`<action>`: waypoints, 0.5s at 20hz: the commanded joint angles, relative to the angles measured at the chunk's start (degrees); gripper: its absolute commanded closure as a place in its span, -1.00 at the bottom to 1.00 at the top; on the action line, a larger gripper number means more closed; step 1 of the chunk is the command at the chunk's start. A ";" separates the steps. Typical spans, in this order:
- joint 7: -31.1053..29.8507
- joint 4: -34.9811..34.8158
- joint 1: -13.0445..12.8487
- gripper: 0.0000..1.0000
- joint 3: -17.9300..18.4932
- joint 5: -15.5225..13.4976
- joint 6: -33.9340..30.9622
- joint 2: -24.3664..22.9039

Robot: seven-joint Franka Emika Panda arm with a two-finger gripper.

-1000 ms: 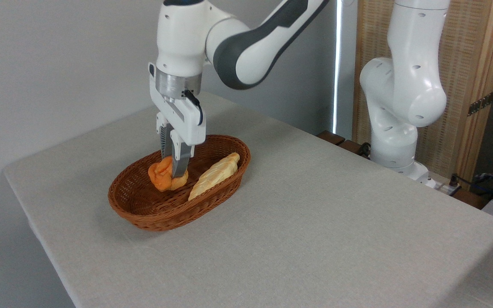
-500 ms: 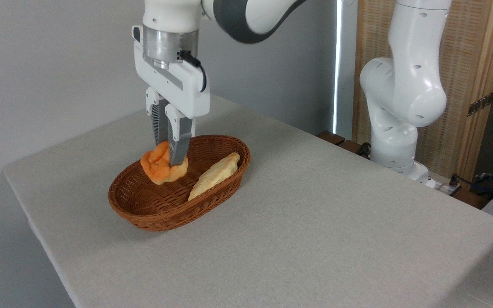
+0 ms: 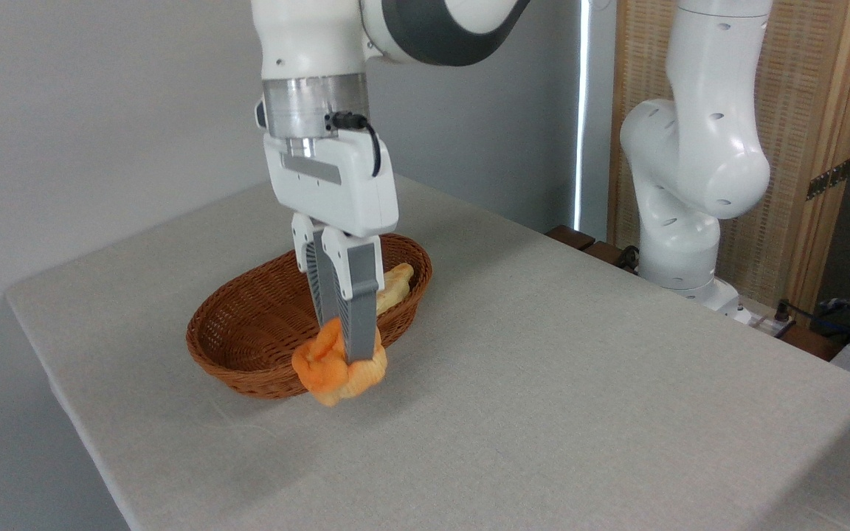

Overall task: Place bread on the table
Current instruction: 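Lift the roll out of the basket and carry it beside the basket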

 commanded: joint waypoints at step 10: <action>1.10 0.44 -0.46 -1.00 0.45 7.54 -0.30 2.50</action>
